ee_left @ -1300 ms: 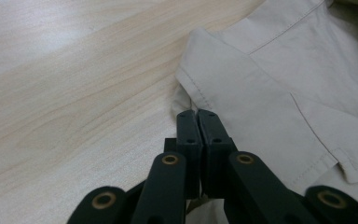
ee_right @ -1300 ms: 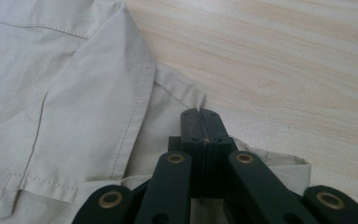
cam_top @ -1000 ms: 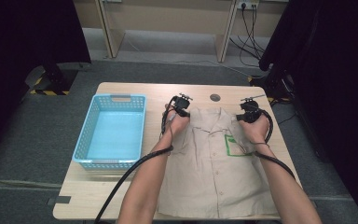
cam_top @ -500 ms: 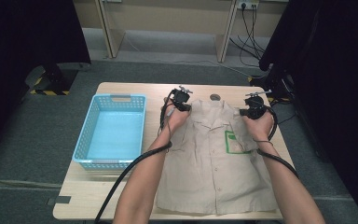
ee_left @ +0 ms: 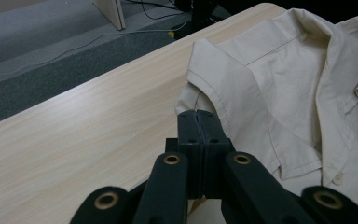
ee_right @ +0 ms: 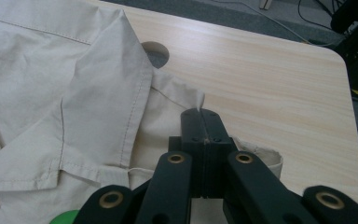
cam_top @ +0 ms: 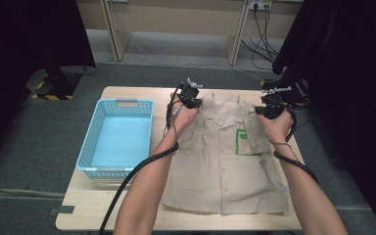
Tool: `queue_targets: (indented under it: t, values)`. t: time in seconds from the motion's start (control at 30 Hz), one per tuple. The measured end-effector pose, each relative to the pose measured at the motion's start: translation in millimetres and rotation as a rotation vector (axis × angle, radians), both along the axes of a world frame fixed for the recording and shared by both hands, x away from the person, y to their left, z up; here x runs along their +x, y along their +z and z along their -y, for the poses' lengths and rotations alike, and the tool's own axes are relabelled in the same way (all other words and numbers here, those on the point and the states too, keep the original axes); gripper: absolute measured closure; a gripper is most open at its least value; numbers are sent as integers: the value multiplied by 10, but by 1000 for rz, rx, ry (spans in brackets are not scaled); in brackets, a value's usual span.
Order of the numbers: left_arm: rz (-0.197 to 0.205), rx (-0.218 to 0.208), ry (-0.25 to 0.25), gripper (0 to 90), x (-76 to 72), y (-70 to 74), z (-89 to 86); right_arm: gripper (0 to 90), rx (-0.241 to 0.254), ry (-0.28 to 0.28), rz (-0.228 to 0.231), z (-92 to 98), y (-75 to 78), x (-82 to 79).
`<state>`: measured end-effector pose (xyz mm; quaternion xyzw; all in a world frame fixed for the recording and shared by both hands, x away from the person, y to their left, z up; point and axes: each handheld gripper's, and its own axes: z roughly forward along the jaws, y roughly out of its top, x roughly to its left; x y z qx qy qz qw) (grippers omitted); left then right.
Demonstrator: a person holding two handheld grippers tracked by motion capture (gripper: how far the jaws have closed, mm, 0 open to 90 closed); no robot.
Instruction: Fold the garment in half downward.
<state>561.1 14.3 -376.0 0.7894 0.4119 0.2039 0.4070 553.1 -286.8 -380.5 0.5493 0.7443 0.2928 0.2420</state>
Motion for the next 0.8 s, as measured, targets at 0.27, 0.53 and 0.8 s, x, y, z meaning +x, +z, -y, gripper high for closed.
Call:
queue_targets:
  t: [0.27, 0.53, 0.8]
  values:
    - [22, -5, 0, 893, -15, 90, -14, 900, -1, 0, 20, 2, 103, -17]
    - [47, -6, -4, 893, -28, 206, -7, 900, -4, -1, 43, -2, 197, -22]
    - [64, -11, 1, 893, -38, 279, -23, 900, -2, 0, 63, -6, 302, -19]
